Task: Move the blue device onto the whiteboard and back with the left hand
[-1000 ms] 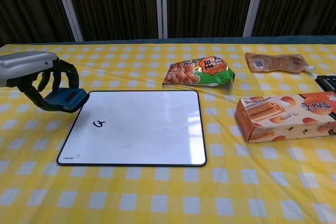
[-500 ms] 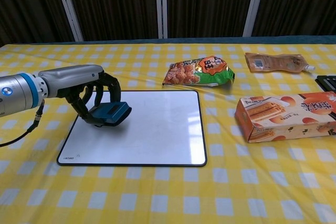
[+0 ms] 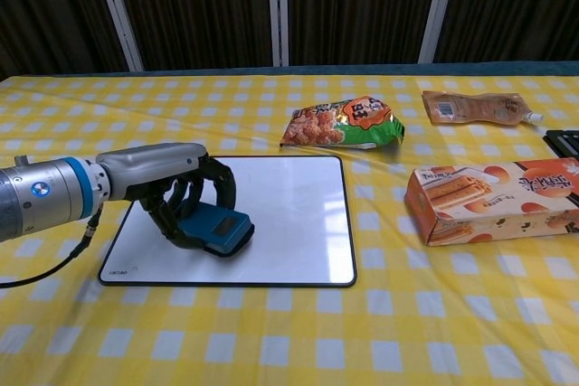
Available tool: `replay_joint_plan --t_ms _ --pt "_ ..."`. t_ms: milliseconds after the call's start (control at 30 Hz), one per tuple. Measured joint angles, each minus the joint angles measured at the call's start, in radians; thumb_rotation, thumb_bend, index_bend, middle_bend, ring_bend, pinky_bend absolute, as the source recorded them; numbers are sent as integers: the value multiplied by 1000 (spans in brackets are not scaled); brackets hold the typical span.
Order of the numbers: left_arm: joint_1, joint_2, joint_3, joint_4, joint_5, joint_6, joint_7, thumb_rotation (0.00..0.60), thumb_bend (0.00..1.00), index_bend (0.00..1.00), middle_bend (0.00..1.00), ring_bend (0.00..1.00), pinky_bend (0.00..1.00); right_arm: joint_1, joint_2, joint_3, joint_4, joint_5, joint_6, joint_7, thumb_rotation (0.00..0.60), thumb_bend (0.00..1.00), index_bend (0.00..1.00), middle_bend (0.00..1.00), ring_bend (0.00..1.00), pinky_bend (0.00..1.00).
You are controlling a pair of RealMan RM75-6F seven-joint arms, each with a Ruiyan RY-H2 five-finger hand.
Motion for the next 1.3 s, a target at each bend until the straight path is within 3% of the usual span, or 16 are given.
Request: replay_joint_plan --t_ms 267,633,867,1300 --pt "-10 -15 11 -16 14 -3 -14 600 266 494 390 503 602 0 -2 0 3 1 1 -2 600 0 0 0 0 0" --pt "-5 -2 2 78 -25 -17 -57 600 267 495 390 503 602 -2 -1 0 0 -1 5 -3 600 0 0 0 0 0" --pt "5 11 -3 128 -20 -22 -151 600 266 496 390 503 602 0 -3 0 -2 0 3 -10 600 0 0 0 0 0" --pt "-19 9 14 27 29 -35 -129 600 267 497 390 503 602 -1 -3 0 0 2 1 -7 600 0 0 0 0 0"
